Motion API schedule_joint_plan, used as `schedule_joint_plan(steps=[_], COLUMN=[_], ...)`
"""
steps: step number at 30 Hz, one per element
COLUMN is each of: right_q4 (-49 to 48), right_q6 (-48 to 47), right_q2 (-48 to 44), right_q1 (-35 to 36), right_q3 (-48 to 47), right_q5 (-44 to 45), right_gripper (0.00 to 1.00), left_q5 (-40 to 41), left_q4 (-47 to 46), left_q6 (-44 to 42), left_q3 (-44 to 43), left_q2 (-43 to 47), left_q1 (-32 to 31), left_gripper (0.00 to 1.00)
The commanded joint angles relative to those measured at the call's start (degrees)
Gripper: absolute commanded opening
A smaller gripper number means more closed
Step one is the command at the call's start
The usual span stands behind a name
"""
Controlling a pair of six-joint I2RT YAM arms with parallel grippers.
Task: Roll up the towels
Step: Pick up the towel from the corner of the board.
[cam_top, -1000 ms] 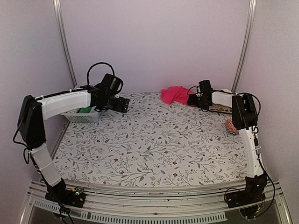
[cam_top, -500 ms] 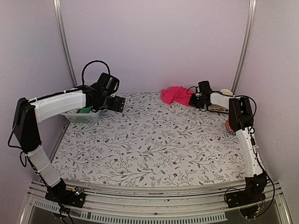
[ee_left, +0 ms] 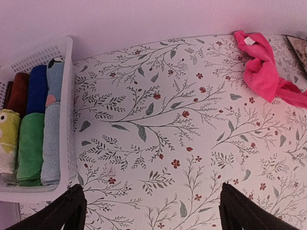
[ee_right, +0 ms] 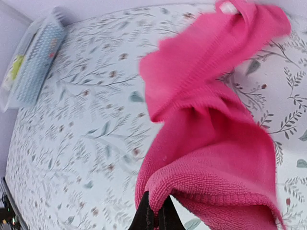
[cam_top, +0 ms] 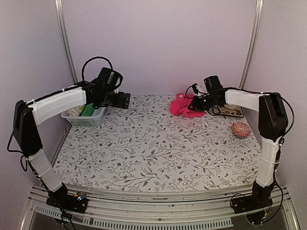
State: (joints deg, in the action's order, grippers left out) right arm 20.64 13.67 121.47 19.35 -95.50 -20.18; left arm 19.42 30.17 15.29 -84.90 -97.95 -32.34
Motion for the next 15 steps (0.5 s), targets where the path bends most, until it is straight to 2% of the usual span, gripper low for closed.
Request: schedule_joint_plan(steps=[1,4,7,13,15], right_q4=[3.0,4.7,6.8,9.3,9.7], right_q6=[-10.6,-12.8,-14.4,-17.8,-20.9], right_q2=[-21.2,-32.6,-37.8,-34.7,-33.5], right_q1=[2.6,2.7,2.8,4.7,7.6], right_q3=[15.3,23.1,24.3,12.3,7.4], right_q5=[-2.4,-0.5,-3.8,-6.7,-8.6], right_gripper=[0.02,0.02,0.02,0.02,0.02], left_q5=[-5.5,-8.4,-11.3,-16.8,-17.2], left_q4=[-2.0,-4.8,-5.5,-5.4,-5.9], left_q6=[-0.3,-0.4,-0.3,-0.8,-1.4], left_q3=[-2.4,-2.9,-6.2,-12.6,-13.0], left_q2=[0.4,-0.9,-4.1,-9.2,-9.4], left_q1=[1.0,1.1,1.1,1.1,1.1], left_gripper=[0.97,0.97,0.97,0.97,0.97])
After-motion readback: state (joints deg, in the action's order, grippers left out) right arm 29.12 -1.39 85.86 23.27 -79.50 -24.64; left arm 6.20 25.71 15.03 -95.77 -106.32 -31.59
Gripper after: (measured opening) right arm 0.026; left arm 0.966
